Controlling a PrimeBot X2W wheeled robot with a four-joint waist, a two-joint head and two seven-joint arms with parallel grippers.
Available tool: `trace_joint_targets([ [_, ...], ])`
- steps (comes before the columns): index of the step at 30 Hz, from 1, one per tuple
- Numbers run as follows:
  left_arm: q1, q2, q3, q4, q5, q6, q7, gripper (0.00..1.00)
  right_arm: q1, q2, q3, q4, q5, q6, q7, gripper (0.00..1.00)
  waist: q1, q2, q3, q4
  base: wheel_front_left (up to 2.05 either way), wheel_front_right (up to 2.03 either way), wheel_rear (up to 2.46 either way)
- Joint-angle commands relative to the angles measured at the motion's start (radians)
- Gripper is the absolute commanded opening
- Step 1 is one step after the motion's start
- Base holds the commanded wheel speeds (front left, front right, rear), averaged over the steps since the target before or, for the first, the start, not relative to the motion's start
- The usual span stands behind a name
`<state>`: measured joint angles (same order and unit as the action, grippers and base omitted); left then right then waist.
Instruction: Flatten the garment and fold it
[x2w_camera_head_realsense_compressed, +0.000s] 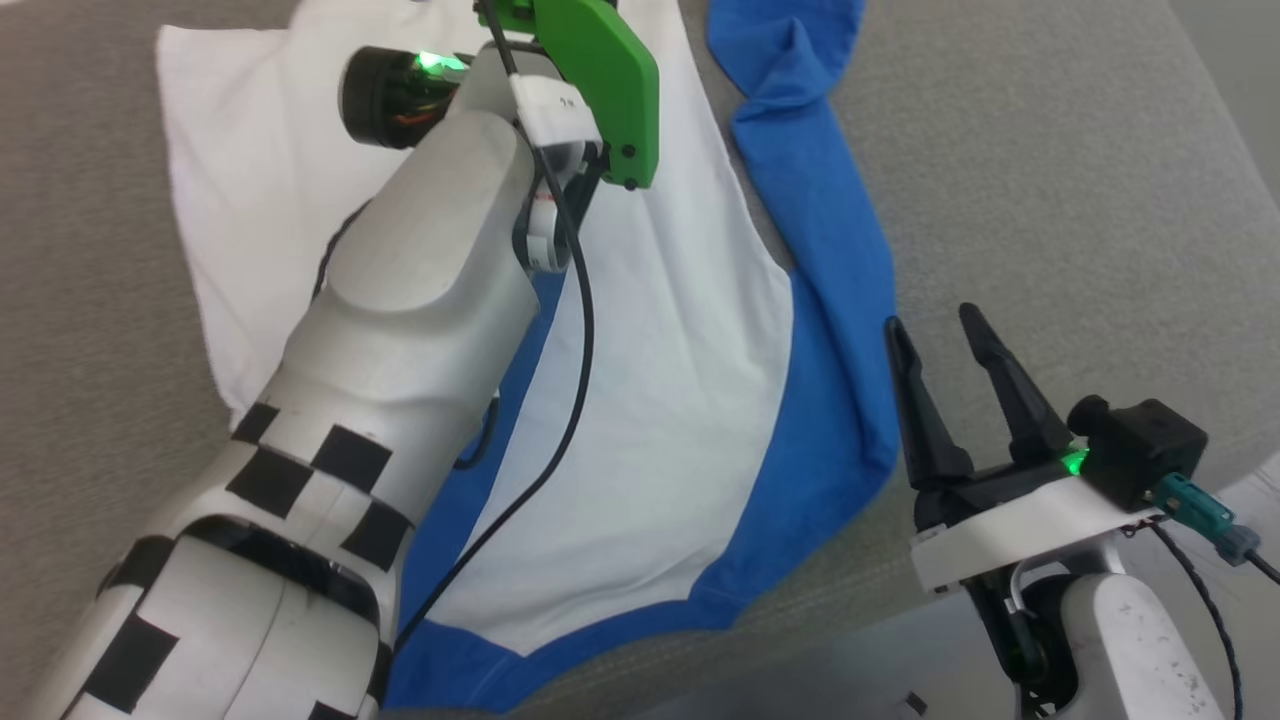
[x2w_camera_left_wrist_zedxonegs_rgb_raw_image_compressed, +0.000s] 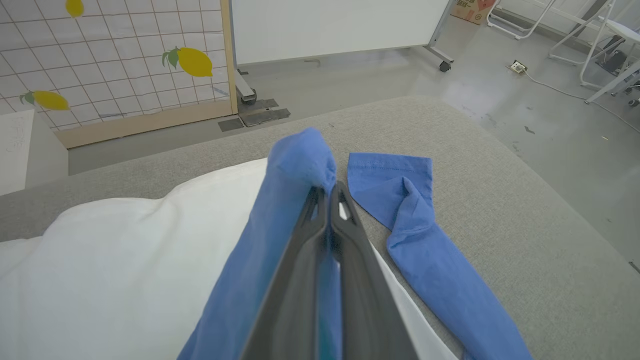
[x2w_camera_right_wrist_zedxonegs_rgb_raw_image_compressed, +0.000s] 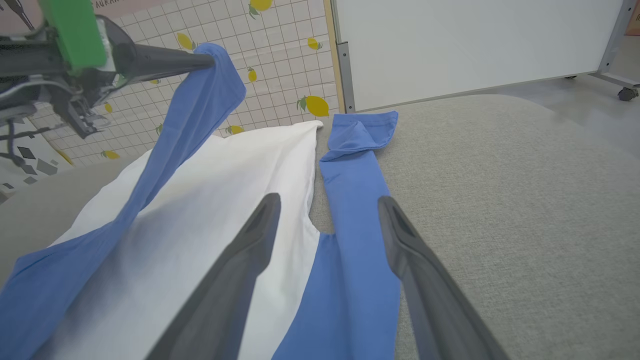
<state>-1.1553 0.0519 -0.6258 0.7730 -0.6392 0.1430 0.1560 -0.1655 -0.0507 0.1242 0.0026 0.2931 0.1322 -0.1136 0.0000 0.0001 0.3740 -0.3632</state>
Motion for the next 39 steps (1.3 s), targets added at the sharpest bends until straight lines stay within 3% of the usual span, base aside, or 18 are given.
trace_joint_targets([
  [1,-0.029,-0.001,-0.004,0.028,0.014,-0.003,-0.007,0.0,-0.018,0.0,0.012,0.014,0.012,-0.002,-0.015,1.0,0.0,-0.0001,0.073,-0.076,0.0,0.0,0.0],
  [14,-0.066,0.043,-0.099,0.284,0.081,-0.036,0.09,0.0,-0.074,0.0,0.093,0.11,0.082,-0.002,-0.096,1.0,0.0,-0.0001,0.142,-0.146,0.0,0.0,0.0],
  [15,-0.064,0.041,-0.099,0.292,0.077,-0.04,0.097,0.34,-0.076,0.0,0.094,0.115,0.084,-0.002,-0.099,1.0,0.0,-0.0001,0.143,-0.146,0.0,0.0,0.0],
  [16,-0.062,0.039,-0.1,0.3,0.071,-0.049,0.104,0.94,-0.079,0.0,0.094,0.122,0.086,-0.002,-0.103,1.0,0.0,-0.0001,0.143,-0.145,0.0,0.0,0.0],
  [17,-0.063,0.037,-0.1,0.303,0.069,-0.054,0.104,1.0,-0.081,0.0,0.093,0.127,0.088,-0.002,-0.105,1.0,0.0,-0.0001,0.142,-0.142,0.0,0.0,0.0],
  [23,-0.083,0.02,-0.084,0.27,0.048,-0.074,-0.009,1.0,-0.091,0.0,0.063,0.141,0.077,-0.002,-0.117,1.0,0.0,-0.0001,0.122,-0.092,0.0,0.0,0.0],
  [32,0.035,0.008,-0.009,0.121,-0.031,-0.119,-0.346,1.0,-0.079,0.001,-0.047,0.11,-0.008,-0.002,-0.075,1.0,0.0,-0.0001,0.013,0.043,0.0,0.0,0.0],
  [39,0.263,0.109,0.085,-0.109,-0.008,-0.097,-0.417,1.0,-0.049,0.001,-0.145,0.067,-0.065,-0.002,-0.004,1.0,0.0,-0.0001,-0.078,0.142,0.0,0.0,0.0],
])
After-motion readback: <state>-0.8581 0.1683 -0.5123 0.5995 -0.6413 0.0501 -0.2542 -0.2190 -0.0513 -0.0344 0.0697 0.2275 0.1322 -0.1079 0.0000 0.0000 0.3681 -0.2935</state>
